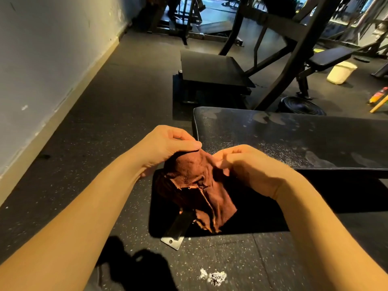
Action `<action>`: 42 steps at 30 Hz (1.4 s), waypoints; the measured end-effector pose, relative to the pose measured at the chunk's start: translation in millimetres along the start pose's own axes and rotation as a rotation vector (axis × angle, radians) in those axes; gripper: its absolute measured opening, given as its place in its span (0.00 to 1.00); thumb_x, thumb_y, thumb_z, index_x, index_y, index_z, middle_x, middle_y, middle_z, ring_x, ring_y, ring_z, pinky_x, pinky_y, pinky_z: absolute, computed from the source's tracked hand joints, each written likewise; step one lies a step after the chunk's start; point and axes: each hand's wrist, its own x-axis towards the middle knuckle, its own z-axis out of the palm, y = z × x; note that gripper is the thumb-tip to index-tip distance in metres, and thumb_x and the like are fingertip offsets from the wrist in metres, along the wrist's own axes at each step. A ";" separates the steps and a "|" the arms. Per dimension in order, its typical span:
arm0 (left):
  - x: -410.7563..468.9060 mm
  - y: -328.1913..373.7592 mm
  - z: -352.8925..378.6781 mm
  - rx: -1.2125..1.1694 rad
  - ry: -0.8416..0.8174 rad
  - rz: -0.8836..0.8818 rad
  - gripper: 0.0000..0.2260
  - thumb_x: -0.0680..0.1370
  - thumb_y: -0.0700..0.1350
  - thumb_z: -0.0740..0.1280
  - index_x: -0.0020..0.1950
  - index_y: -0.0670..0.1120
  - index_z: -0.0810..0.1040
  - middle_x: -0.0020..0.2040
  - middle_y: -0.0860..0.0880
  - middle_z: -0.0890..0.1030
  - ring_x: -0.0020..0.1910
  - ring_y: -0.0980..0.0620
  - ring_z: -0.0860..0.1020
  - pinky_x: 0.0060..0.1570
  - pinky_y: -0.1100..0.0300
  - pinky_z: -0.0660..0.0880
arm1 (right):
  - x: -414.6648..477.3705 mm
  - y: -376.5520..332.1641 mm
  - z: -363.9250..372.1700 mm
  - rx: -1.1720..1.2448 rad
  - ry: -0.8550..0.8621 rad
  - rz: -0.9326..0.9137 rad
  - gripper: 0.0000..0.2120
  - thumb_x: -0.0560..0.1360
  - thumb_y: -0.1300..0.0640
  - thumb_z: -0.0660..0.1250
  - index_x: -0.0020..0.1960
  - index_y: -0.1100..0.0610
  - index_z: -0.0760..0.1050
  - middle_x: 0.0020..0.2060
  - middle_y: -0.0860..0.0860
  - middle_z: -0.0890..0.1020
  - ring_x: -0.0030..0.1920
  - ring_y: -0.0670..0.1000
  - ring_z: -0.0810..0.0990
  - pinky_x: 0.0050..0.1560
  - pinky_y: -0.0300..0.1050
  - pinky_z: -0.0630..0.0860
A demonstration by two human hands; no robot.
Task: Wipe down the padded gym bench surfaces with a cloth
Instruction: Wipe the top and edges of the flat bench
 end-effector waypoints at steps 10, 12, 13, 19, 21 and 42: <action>6.5 -16.3 -2.5 -0.193 -0.243 -0.184 0.20 0.75 0.49 0.71 0.68 0.51 0.79 0.60 0.49 0.85 0.60 0.49 0.83 0.53 0.57 0.79 | -7.2 2.6 -2.8 0.177 0.121 -0.235 0.03 0.80 0.66 0.65 0.48 0.65 0.76 0.43 0.60 0.82 0.43 0.56 0.81 0.47 0.49 0.77; 8.6 -14.7 0.5 -0.299 -0.212 -0.193 0.19 0.77 0.43 0.70 0.69 0.50 0.78 0.60 0.48 0.85 0.59 0.48 0.84 0.49 0.57 0.81 | -10.7 3.1 -7.3 0.263 0.089 -0.257 0.04 0.80 0.65 0.65 0.53 0.65 0.76 0.47 0.62 0.81 0.47 0.59 0.81 0.50 0.51 0.76; 11.4 -15.3 2.2 -0.372 -0.116 -0.189 0.19 0.78 0.42 0.70 0.69 0.50 0.78 0.59 0.47 0.85 0.58 0.48 0.84 0.49 0.57 0.81 | -12.5 3.3 -8.6 0.276 0.085 -0.258 0.04 0.79 0.65 0.65 0.53 0.65 0.76 0.47 0.62 0.80 0.46 0.59 0.80 0.49 0.50 0.75; 9.6 -16.3 17.4 -0.512 0.035 -0.454 0.30 0.73 0.62 0.74 0.67 0.43 0.78 0.62 0.39 0.83 0.59 0.42 0.84 0.62 0.46 0.78 | -5.5 9.4 -3.4 0.364 0.198 -0.418 0.06 0.76 0.64 0.68 0.53 0.61 0.77 0.51 0.64 0.80 0.49 0.58 0.80 0.53 0.51 0.74; 4.1 -12.7 19.8 -0.615 -0.131 -0.524 0.35 0.74 0.68 0.69 0.68 0.42 0.79 0.64 0.38 0.82 0.64 0.38 0.81 0.70 0.41 0.72 | -3.3 9.8 -2.5 0.393 0.222 -0.473 0.06 0.76 0.64 0.67 0.53 0.61 0.77 0.54 0.64 0.80 0.53 0.58 0.80 0.59 0.52 0.74; -6.7 12.2 6.3 0.157 0.079 -0.116 0.15 0.71 0.44 0.79 0.56 0.54 0.85 0.49 0.52 0.86 0.50 0.55 0.83 0.50 0.60 0.75 | 17.1 -14.4 5.2 -0.634 0.557 -0.389 0.09 0.74 0.58 0.76 0.54 0.51 0.83 0.45 0.43 0.83 0.46 0.43 0.81 0.50 0.47 0.80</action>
